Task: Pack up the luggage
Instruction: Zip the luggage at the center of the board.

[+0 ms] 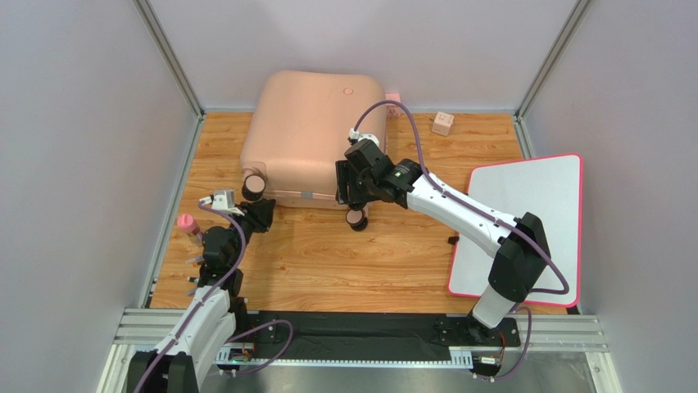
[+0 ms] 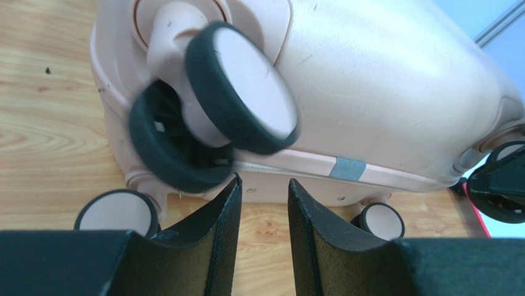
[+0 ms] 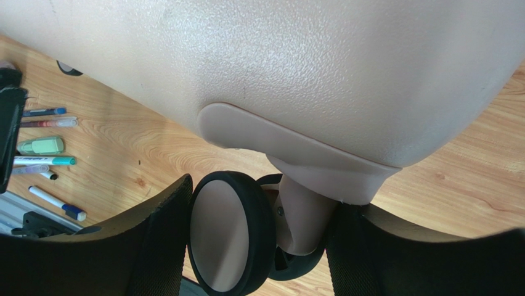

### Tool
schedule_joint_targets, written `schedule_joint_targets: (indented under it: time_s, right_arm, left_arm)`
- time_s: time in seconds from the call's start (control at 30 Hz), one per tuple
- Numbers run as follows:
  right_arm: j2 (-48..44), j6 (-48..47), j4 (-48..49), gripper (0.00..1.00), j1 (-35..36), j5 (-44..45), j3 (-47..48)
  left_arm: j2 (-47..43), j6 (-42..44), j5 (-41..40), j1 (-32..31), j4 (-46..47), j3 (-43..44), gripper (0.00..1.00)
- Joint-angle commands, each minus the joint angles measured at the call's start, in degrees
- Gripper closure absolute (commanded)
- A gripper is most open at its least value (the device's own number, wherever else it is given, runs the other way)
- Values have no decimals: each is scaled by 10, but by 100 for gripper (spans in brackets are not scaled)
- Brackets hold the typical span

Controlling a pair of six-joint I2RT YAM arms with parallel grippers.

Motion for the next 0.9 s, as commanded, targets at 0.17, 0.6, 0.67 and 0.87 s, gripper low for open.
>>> schedule_joint_targets:
  time_s: [0.17,0.6,0.67,0.87]
  right_arm:
    - [37,14,40,100,61,-78,82]
    - [92,-7,26,100,67,-73,173]
    - [89,-11,24,100,59,-55,173]
    - [81,-24,25,100,19,-36,167]
  left_arm:
    - [66,-27,50,84,16,48,59]
    - [71,-23,107,148,51,25,41]
    - [78,-38,127,177,78,4,32]
    - [148,-57,194,202,176,-16,30]
